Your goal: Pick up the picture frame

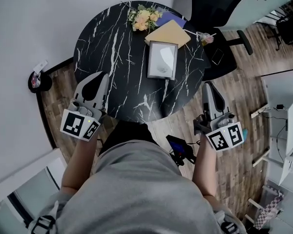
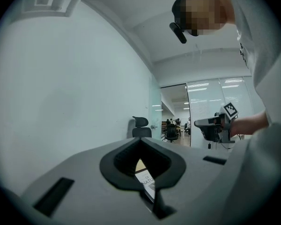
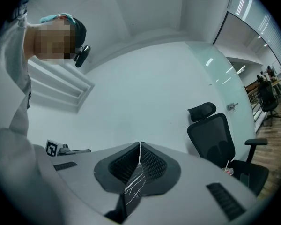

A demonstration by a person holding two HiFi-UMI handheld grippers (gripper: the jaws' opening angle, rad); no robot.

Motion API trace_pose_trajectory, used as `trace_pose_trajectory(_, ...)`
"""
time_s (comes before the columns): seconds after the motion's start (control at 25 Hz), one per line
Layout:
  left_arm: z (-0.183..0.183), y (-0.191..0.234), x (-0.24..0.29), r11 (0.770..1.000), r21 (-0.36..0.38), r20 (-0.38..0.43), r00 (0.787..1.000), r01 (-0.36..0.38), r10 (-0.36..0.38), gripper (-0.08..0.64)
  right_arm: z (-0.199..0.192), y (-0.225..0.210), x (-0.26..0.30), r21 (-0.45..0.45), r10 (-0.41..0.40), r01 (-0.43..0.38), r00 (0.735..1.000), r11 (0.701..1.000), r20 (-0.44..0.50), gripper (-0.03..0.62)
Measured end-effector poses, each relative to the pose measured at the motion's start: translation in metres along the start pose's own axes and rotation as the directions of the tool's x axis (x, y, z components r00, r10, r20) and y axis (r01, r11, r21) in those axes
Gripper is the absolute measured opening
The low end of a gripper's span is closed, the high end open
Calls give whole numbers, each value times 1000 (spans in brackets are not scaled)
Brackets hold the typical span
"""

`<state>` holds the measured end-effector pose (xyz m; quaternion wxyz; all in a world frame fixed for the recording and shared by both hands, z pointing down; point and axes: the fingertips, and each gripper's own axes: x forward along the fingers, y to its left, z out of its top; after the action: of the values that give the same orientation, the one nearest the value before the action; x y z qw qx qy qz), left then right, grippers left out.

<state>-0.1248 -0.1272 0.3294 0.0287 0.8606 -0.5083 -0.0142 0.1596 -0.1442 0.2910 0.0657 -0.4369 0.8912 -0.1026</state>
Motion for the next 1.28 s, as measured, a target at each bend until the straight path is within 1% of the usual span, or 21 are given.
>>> trace_pose_trajectory(0.24,12,17,17,999,5,10,999,48,-48,6,11,4,14,-13,-33,34,999,999,13,26)
trace_pose_trajectory(0.56,22,40,31,996,2,17,996,89,-89,6,29,4,30,-44,-87,88,996,995,30,26)
trace_pose_trajectory(0.72,23,52,38,994,-2,21,994,107,-107,6,33,6,37,-53,-110,112,993,992,37,26)
trace_pose_trajectory(0.88,23,57,47,989,12,17,989,146,-146,6,31,4,44,-49,-138,140,989,989,49,26)
trace_pose_trajectory(1.04,23,56,55,981,71,1,983,182,-183,6,28,5,52,-44,-140,143,989,989,53,26)
trace_pose_trajectory(1.28,18,54,62,985,49,-6,987,163,-163,6,28,2,58,-67,-108,110,994,992,31,26)
